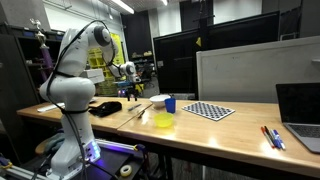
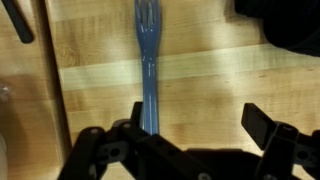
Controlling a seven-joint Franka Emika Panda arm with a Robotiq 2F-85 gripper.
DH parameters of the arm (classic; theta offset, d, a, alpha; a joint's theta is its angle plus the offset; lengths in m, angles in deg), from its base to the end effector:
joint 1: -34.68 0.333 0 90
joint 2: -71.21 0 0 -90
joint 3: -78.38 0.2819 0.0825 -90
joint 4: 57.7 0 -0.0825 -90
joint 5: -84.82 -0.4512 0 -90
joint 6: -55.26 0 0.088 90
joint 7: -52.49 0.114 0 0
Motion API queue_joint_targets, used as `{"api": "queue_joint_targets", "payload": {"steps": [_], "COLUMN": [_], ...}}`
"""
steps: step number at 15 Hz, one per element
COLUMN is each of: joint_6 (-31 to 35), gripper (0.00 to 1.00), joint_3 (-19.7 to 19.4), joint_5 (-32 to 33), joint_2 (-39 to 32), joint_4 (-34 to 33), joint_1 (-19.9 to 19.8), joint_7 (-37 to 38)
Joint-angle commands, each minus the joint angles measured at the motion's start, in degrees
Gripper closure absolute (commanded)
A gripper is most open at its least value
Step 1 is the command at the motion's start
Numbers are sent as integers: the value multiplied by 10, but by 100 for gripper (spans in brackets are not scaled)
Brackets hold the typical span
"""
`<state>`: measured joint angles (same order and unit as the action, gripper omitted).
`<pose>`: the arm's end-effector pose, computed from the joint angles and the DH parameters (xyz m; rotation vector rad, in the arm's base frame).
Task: Move the grey form to the right
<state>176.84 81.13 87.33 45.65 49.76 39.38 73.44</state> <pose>0.6408 0.0818 0.1753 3.0485 -0.3237 -0.2914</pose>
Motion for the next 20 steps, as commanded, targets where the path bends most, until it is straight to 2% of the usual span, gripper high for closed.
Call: {"api": "queue_joint_targets", "payload": {"steps": [1,8,20], "joint_6": [-9,-28,-37], "gripper": [0,0,0], "joint_3": [-13,-18,-17], "joint_5": [-8,-14,-73], "joint_2": [-10,-23,-87], "joint_4": [-15,-33,-61], "joint_1": [9,6,-10], "joint_7": [-3,-4,-32]}}
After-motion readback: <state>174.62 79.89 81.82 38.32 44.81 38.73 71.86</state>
